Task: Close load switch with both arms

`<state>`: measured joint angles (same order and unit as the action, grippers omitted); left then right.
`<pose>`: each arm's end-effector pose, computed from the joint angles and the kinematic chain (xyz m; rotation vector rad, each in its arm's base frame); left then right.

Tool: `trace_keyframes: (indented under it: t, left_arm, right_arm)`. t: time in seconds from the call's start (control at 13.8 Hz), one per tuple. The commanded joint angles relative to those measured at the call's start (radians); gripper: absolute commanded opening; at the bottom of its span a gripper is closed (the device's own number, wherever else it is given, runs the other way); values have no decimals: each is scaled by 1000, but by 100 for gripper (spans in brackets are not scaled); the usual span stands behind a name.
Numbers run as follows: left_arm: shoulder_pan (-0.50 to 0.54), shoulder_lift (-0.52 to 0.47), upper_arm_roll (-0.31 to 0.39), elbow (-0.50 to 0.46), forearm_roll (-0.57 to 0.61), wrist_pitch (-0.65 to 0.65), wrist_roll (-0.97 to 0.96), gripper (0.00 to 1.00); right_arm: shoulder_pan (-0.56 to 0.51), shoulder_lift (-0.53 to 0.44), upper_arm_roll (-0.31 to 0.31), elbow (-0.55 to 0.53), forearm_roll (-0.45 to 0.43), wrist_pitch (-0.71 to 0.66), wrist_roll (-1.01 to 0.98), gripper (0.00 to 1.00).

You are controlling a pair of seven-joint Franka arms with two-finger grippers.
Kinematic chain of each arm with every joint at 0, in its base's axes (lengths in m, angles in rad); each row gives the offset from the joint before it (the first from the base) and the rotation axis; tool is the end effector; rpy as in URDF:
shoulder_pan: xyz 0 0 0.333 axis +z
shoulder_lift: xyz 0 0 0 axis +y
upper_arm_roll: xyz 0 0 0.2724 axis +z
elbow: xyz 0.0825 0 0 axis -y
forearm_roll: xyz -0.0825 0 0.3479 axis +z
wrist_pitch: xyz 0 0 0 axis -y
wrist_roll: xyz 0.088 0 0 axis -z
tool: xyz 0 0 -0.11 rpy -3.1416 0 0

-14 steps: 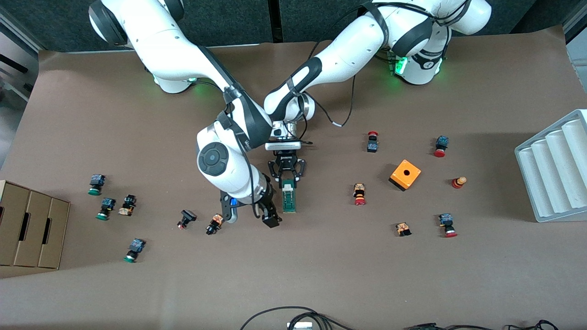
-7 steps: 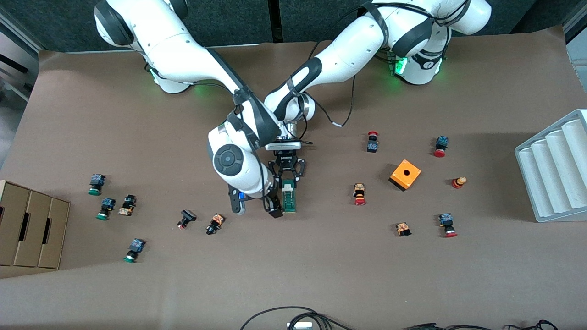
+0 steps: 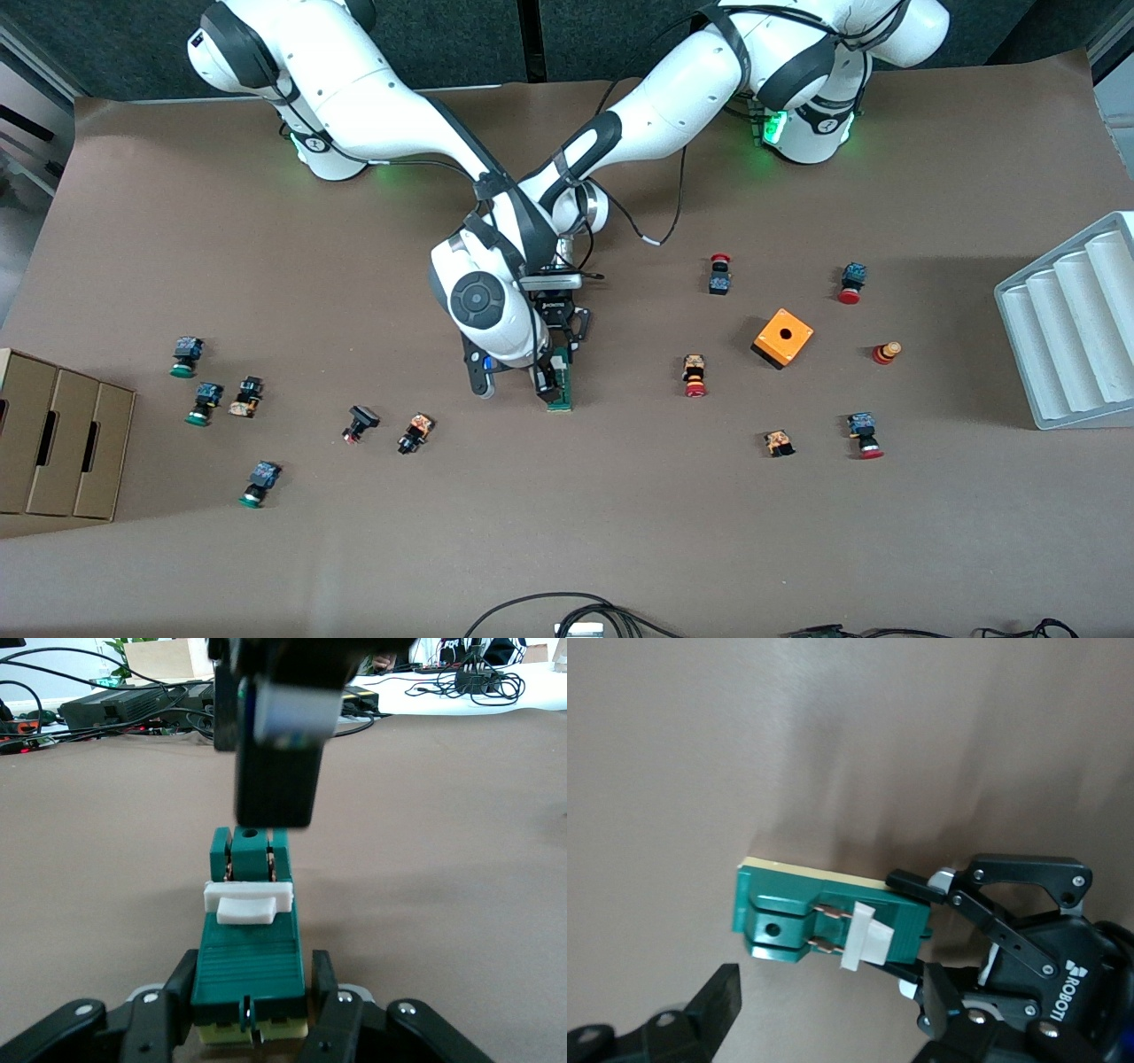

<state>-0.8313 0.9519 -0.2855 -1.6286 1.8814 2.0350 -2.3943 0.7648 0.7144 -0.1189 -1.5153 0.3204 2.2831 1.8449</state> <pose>0.3296 -0.5169 0.0801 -2.6043 0.0463 -1.6760 0.5160 0.4135 0.2348 -2.3389 1.9117 0.2163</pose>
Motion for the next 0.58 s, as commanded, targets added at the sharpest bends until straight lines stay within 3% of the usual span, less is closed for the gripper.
trace_keyframes:
  t: [0.0, 0.51]
  left_arm:
    - [-3, 15, -4, 22, 16, -1, -14, 55]
    - [-3, 14, -4, 21, 21, -3, -17, 55]
  right_arm:
    - [18, -4, -13, -25, -18, 33, 31, 89]
    - [33, 31, -13, -26, -18, 73, 39, 69]
